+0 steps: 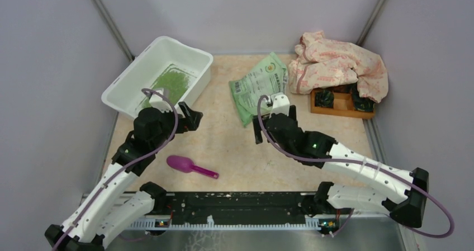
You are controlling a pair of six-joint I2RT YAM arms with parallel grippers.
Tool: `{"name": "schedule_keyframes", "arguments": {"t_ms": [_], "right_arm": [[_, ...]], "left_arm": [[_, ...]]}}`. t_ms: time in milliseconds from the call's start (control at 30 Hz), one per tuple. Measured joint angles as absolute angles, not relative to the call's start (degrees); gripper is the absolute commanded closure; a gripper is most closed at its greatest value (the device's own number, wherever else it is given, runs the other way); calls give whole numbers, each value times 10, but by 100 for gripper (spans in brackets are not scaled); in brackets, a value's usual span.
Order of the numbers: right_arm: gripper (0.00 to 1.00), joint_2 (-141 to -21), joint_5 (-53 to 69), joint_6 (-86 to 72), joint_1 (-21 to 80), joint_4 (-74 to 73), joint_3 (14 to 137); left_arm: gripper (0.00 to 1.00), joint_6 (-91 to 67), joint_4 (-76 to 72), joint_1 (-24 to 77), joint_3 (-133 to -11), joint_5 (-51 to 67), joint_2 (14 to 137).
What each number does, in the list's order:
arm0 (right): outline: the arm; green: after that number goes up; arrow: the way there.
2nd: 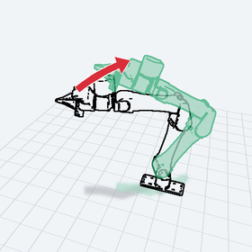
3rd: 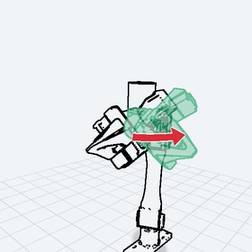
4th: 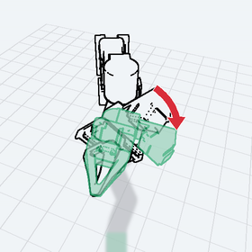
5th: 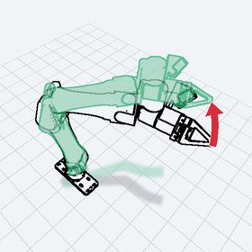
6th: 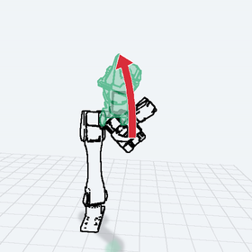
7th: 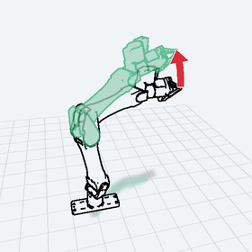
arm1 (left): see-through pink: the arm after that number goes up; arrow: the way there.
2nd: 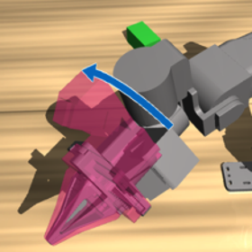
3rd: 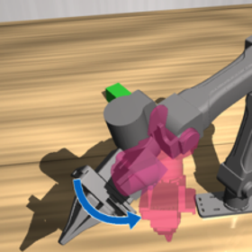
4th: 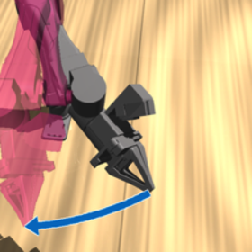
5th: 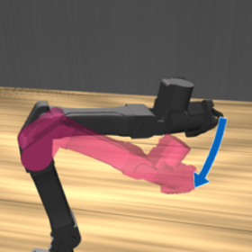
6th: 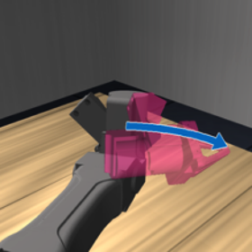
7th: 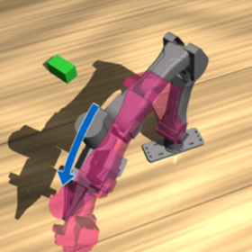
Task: Fill the litter box with clean litter
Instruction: Move the spatula to the center of the board.
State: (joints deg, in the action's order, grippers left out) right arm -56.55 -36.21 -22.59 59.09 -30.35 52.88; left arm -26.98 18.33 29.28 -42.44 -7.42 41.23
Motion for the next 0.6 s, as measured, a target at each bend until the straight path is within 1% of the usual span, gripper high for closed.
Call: {"name": "schedule_keyframes", "arguments": {"t_ms": [133,300,467,567,600], "right_arm": [[2,-568,-322,-226,591,-298,521],[2,-569,-204,-199,591,-268,493],[13,-604,-94,-169,591,-209,474],[16,-655,-53,-157,594,-175,474],[16,-676,-44,-154,598,-166,474]], "left_arm": [[1,-279,197,293,-435,-81,432],[1,-299,233,293,-474,-102,465],[1,-289,267,275,-517,-132,472],[1,-276,274,220,-535,-119,475],[1,-271,273,185,-537,-99,477]]}}
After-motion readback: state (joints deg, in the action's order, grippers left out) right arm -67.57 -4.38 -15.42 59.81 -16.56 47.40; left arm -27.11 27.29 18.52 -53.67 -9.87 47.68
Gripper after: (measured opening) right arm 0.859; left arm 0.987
